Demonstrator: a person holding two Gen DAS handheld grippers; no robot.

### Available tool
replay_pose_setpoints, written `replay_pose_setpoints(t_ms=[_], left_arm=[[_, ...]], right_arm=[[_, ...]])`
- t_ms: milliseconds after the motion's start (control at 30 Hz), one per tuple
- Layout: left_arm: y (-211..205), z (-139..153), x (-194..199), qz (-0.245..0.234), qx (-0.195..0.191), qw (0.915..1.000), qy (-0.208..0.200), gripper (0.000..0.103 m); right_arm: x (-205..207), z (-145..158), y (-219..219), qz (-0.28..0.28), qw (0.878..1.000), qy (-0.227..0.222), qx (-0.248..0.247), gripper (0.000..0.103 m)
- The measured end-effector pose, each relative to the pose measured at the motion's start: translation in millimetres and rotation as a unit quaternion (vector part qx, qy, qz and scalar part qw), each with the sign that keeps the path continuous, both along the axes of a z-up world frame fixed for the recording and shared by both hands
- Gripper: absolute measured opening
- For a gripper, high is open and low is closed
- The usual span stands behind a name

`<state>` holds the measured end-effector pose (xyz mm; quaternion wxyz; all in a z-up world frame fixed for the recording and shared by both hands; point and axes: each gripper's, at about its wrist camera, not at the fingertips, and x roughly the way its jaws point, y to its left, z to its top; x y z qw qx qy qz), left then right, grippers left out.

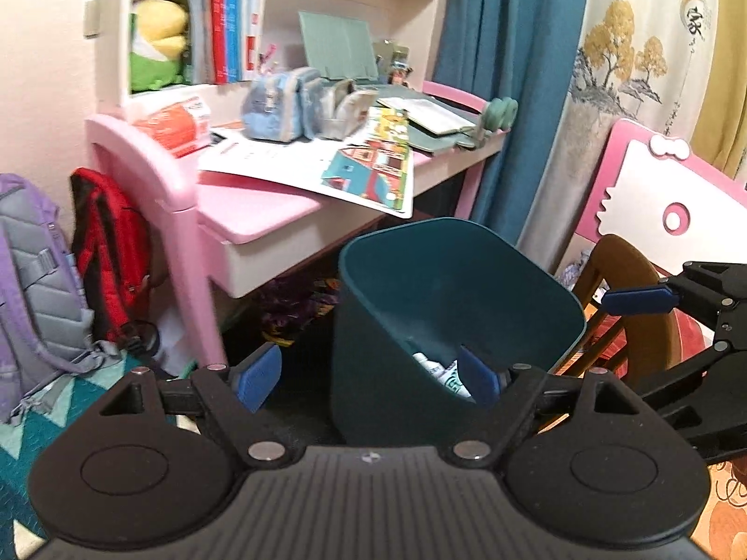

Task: Collect trash
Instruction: 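Move both open tools back toward the remaining trash under the stool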

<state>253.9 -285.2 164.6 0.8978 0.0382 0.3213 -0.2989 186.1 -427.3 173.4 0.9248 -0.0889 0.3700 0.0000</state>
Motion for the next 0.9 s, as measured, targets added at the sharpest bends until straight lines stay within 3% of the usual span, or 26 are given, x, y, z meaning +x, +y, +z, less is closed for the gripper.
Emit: replay_pose_setpoints(t_ms=[300, 400, 533, 767, 900], left_arm=[[74, -8, -23, 0.032, 0.006, 0.9994, -0.015, 0.085], [99, -13, -27, 0.054, 0.012, 0.9983, -0.015, 0.100], [138, -24, -32, 0.074, -0.001, 0.9972, -0.003, 0.101], [212, -65, -29, 0.129, -0.032, 0.9910, 0.015, 0.102], [260, -98, -24, 0.173, -0.031, 0.9840, 0.026, 0.102]], right_arm=[[-1, -12, 69, 0.059, 0.998, 0.003, 0.020, 0.093], [3, -19, 93, 0.081, 0.996, 0.006, 0.028, 0.094], [10, -32, 124, 0.109, 0.993, 0.008, 0.047, 0.095], [30, -70, 176, 0.143, 0.986, 0.026, 0.083, 0.098], [42, -104, 207, 0.166, 0.981, 0.038, 0.091, 0.098]])
